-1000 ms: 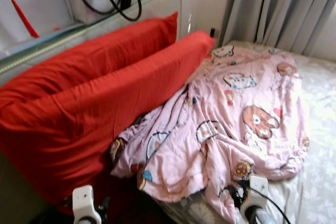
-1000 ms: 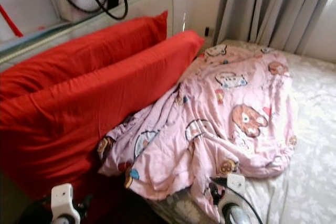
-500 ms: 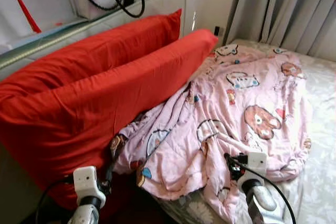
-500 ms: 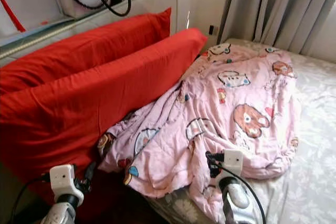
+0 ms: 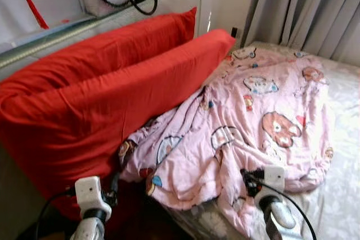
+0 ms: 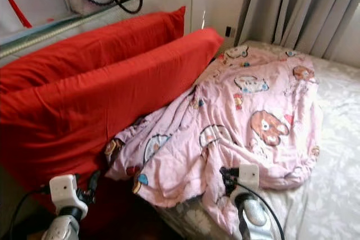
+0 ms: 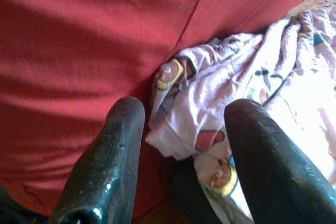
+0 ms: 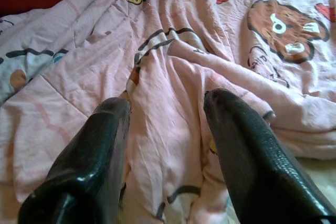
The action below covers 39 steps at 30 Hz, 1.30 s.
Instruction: Clean up the room
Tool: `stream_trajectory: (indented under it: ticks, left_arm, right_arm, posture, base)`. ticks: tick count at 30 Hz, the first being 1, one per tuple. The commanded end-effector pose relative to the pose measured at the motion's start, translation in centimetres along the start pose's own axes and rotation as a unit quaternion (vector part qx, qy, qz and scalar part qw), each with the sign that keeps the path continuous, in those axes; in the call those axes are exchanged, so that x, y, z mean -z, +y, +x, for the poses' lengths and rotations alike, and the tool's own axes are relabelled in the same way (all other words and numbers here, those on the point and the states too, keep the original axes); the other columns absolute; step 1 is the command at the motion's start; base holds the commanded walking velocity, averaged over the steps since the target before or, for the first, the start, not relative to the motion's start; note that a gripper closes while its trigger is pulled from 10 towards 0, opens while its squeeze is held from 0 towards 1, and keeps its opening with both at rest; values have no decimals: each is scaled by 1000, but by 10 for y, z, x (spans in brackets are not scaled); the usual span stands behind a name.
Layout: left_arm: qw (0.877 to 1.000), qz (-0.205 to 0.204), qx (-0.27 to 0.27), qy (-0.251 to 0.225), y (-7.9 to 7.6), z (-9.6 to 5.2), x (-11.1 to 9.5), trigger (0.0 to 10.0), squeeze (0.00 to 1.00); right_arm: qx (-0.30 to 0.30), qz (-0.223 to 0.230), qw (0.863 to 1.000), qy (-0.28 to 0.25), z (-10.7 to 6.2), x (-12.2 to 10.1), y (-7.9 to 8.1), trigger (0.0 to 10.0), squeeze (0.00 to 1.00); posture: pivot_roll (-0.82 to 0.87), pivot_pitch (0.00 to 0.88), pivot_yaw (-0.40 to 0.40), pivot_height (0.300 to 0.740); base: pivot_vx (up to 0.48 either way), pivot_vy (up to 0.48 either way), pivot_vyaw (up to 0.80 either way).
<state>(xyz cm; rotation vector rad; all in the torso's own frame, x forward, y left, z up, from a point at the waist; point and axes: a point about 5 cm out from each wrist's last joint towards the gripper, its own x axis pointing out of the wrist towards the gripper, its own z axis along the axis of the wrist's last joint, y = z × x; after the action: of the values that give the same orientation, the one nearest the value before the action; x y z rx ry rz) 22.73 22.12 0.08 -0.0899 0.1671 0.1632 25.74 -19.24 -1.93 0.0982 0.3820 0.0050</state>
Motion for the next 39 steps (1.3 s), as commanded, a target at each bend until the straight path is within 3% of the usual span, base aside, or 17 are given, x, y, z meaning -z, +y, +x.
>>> stream_trajectory:
  ticks: [1,34,39]
  left_arm:
    - [1000,-3,-2,4,1,0,1,10000,0]
    - [999,-13,-3,29,6,4,7,10000,0]
    - [999,-13,-5,30,8,5,8,10000,0]
  right_arm:
    - [4,-1,1000,-3,-1,0,-3,10000,0]
    - [-5,-8,999,39,-3,13,5,10000,0]
    - [-7,-4,999,35,-4,14,5,10000,0]
  posture:
    - [83,0,-29,675]
    - [85,0,-25,660]
    - [89,0,-26,635]
  base:
    - [0,0,0]
    - [0,0,0]
    - [0,0,0]
